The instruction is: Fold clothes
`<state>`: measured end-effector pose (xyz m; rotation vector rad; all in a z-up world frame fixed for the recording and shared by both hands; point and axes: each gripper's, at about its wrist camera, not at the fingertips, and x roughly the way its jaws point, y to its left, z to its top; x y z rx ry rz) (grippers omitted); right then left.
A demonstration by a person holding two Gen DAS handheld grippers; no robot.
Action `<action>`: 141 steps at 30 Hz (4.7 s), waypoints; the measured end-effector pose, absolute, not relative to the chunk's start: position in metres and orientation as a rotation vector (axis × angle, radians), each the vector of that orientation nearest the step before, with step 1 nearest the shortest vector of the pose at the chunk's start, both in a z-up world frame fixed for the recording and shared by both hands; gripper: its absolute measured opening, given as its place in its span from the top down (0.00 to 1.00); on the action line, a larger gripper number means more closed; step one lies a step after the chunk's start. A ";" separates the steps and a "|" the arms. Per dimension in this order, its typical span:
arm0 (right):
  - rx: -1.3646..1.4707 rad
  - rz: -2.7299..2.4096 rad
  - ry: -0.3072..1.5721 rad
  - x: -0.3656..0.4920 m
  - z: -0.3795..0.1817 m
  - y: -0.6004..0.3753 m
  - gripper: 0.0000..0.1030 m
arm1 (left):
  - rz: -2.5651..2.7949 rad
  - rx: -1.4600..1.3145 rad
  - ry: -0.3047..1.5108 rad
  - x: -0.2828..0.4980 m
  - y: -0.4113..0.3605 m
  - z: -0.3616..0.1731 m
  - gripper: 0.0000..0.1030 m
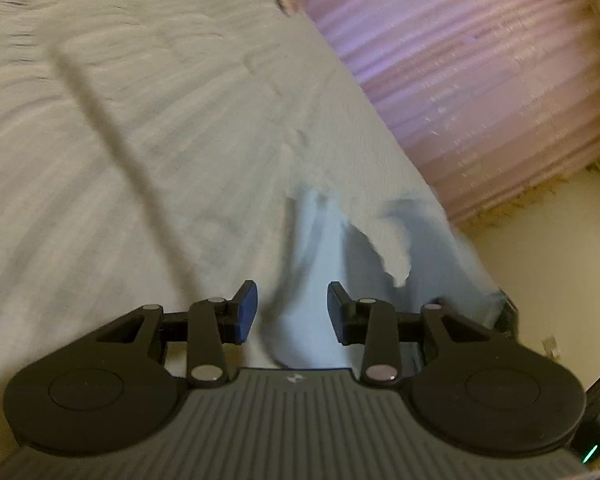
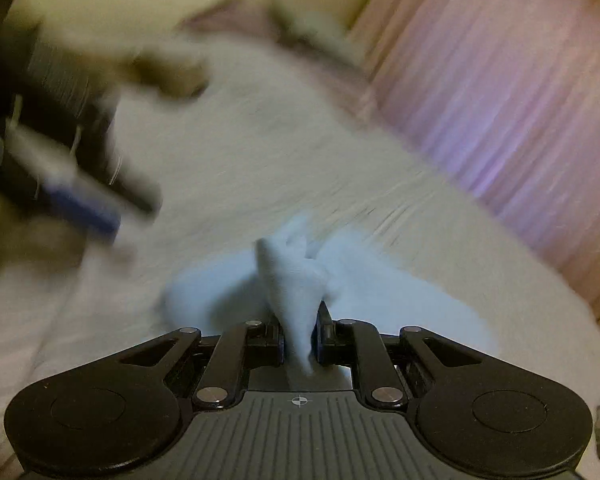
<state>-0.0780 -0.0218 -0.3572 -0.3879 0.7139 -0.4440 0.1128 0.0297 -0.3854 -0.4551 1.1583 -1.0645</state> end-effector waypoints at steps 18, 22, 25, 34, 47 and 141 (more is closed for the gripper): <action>-0.431 -0.418 0.650 -0.070 -0.353 0.005 0.06 | -1.070 -0.533 1.205 0.131 0.053 -0.409 0.69; -0.307 -0.454 0.622 -0.121 -0.326 -0.002 0.06 | -1.078 -0.553 1.202 0.121 0.054 -0.398 0.66; -0.267 -0.533 0.648 -0.161 -0.328 -0.012 0.06 | -1.106 -0.577 1.205 0.110 0.052 -0.388 0.64; -0.343 -0.587 0.717 -0.211 -0.343 -0.034 0.59 | -1.106 -0.583 1.262 0.076 0.000 -0.393 0.64; -0.396 -0.522 0.755 -0.205 -0.362 -0.032 0.61 | -1.011 -0.497 1.100 0.049 -0.007 -0.419 0.91; 0.845 -0.311 0.469 -0.264 -0.373 -0.416 0.96 | -1.389 -0.268 1.160 0.119 -0.164 -0.394 0.71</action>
